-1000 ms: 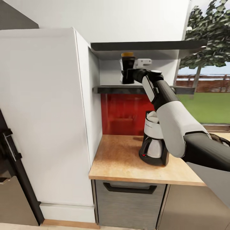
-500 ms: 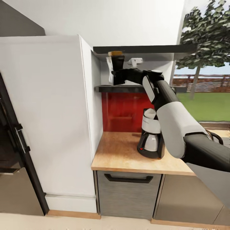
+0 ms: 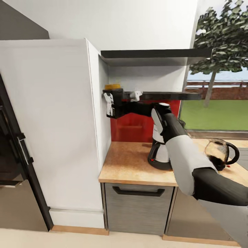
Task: Set up a coffee station on the kitchen countertop: keep the coffee maker on the countertop, move the bottle of coffee from the kitchen shelf to the counter next to the coffee maker, place a paper coffee filter on top of the coffee maker, put the saucer next to the coffee maker with the coffee cup on the saucer, and place the electric kettle next to the coffee maker.
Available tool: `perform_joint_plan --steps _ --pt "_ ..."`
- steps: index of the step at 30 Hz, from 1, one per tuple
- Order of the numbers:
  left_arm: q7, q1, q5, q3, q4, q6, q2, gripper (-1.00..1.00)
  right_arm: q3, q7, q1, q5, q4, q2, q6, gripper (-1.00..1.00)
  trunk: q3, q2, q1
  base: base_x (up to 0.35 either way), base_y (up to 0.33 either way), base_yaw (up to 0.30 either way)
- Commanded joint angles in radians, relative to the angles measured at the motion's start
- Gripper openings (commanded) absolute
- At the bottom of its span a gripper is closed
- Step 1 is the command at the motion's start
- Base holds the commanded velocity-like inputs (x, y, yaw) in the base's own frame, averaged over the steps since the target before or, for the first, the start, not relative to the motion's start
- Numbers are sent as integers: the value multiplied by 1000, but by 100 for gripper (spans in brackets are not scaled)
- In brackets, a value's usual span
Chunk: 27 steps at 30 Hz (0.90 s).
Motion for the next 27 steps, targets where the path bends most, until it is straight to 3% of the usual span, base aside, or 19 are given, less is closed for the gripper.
perform_joint_plan --steps 1,4,10,18,23,27 --pt "0 0 9 -2 2 -5 0 100 -2 27 25 -1 -29 0 6 -100 0 -1 0 0 0 0" --pt "0 0 9 -3 2 -7 0 100 -2 70 149 -1 -162 0 7 -100 0 -1 0 0 0 0" --pt "0 0 9 -2 2 -7 -1 100 -2 74 271 0 -282 0 7 -100 0 -1 0 0 0 0" --pt "0 0 10 -1 1 -8 0 100 -2 77 399 0 -295 0 -8 -100 0 -1 0 0 0 0" --pt "0 -1 10 -1 0 -8 -1 100 -2 74 460 3 -286 0 -79 -100 0 -1 0 0 0 0" --pt "0 -2 10 -1 -7 -8 -2 100 -2 58 497 6 -225 0 -191 -100 0 -1 0 0 0 0"
